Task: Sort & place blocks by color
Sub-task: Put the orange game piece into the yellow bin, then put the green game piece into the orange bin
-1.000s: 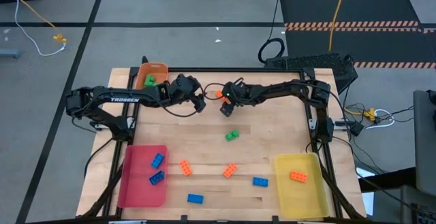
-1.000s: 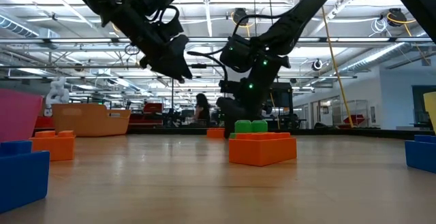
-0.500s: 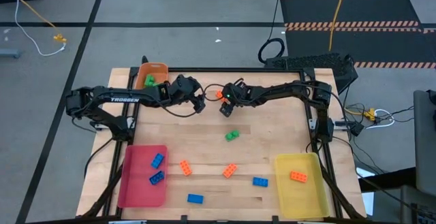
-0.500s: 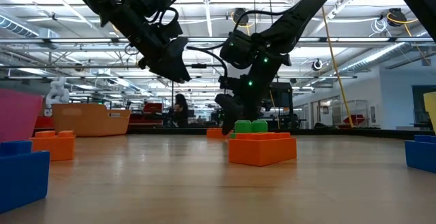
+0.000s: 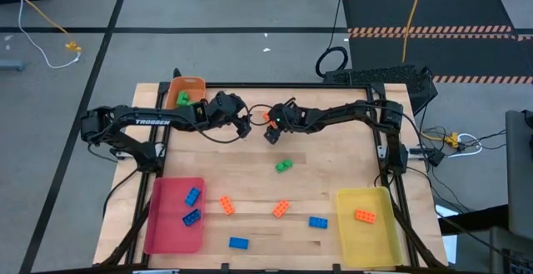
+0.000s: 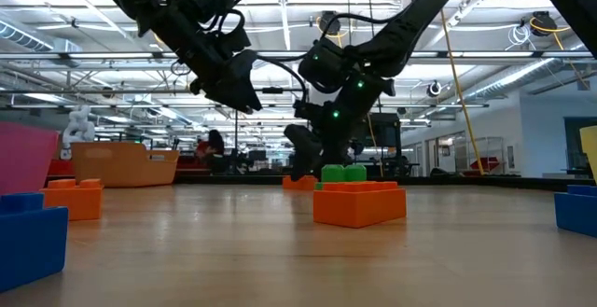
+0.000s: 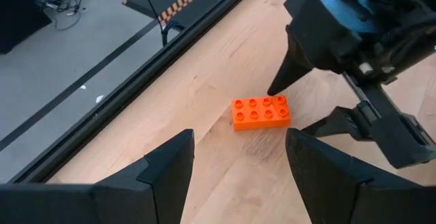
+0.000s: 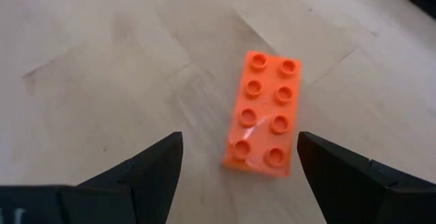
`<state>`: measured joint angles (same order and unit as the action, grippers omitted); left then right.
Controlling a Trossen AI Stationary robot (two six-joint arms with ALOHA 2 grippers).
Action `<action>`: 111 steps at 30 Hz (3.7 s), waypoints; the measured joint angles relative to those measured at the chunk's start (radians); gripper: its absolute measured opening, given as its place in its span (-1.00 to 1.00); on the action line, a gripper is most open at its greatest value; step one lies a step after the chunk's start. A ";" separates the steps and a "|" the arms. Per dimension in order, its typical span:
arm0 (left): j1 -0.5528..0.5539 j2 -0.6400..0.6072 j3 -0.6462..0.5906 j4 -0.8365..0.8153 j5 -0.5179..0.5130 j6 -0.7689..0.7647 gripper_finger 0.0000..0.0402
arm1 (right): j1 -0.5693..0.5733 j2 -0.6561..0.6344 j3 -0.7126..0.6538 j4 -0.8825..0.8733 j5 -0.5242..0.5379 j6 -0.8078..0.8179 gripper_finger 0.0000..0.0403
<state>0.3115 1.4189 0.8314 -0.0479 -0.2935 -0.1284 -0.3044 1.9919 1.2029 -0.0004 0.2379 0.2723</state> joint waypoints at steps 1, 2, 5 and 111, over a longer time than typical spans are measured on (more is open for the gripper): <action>0.000 0.000 0.000 0.000 0.000 0.001 0.16 | -0.004 0.000 -0.006 0.014 0.002 0.000 0.42; 0.000 0.000 0.000 0.000 0.000 0.002 0.16 | -0.009 0.000 -0.014 0.027 0.007 0.001 0.42; 0.000 0.000 0.000 0.000 0.000 0.002 0.16 | -0.022 0.000 -0.045 0.087 0.009 0.004 0.42; -0.138 0.000 0.000 0.150 0.068 0.020 0.16 | 1.092 -0.860 -0.367 -1.174 -0.400 1.121 0.68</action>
<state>0.1730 1.4193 0.8314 0.1017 -0.2256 -0.1081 0.7876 1.1316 0.8364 -1.1745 -0.1621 1.3937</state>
